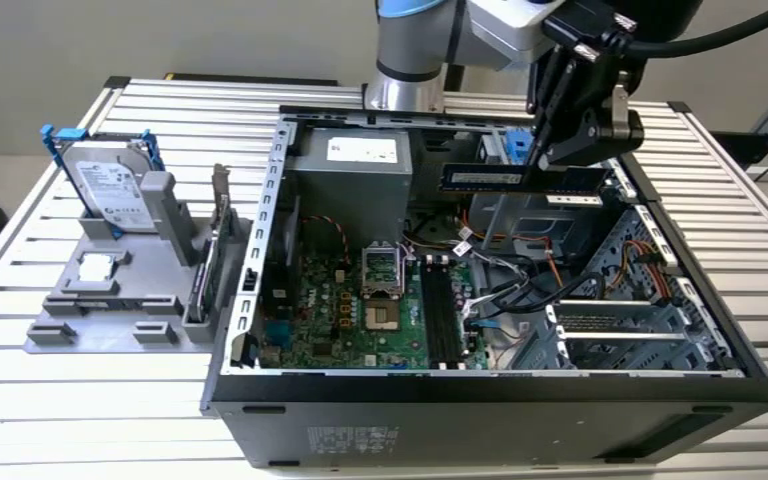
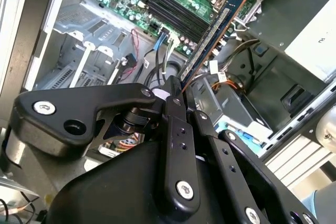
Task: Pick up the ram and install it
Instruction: 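Pick up the ram and move it above insertion slot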
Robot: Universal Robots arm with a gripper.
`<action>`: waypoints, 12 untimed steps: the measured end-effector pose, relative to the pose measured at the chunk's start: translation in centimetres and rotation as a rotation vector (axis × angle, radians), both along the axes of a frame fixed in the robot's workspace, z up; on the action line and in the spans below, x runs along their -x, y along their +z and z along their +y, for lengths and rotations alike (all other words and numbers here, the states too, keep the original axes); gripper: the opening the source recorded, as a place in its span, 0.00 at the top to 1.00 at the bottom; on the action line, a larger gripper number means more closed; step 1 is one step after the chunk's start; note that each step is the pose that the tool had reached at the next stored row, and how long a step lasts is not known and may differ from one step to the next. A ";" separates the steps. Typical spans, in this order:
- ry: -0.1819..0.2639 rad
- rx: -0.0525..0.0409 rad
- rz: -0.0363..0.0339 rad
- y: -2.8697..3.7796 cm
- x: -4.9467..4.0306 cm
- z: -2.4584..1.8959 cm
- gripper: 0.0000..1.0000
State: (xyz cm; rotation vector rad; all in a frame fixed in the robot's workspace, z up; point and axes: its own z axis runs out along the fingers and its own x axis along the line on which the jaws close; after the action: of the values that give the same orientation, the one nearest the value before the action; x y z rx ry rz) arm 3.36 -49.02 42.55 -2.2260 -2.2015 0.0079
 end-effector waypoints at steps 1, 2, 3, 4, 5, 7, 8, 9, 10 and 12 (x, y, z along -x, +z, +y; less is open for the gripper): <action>0.000 0.0000 0.0000 0.00 -0.14 0.00 1.00; 0.000 0.0000 0.0000 0.00 -0.27 0.00 1.00; 0.000 -0.0001 0.0000 0.00 -0.41 0.00 1.00; 0.000 -0.0001 0.0000 0.00 -0.55 0.00 1.00; 0.000 0.0000 0.0000 0.00 -0.69 0.00 1.00; 0.000 0.0000 0.0000 0.00 -0.95 0.00 1.00; 0.000 0.0000 0.0001 0.00 -1.05 0.00 1.00; 0.000 0.0000 0.0001 0.00 -1.13 0.00 1.00; 0.000 0.0000 0.0000 0.00 -1.17 0.00 1.00; 0.000 0.0000 0.0000 0.00 -1.17 0.00 1.00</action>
State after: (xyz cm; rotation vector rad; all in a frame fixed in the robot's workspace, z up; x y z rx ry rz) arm 4.54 -49.02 42.55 -2.2260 -2.2015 0.0079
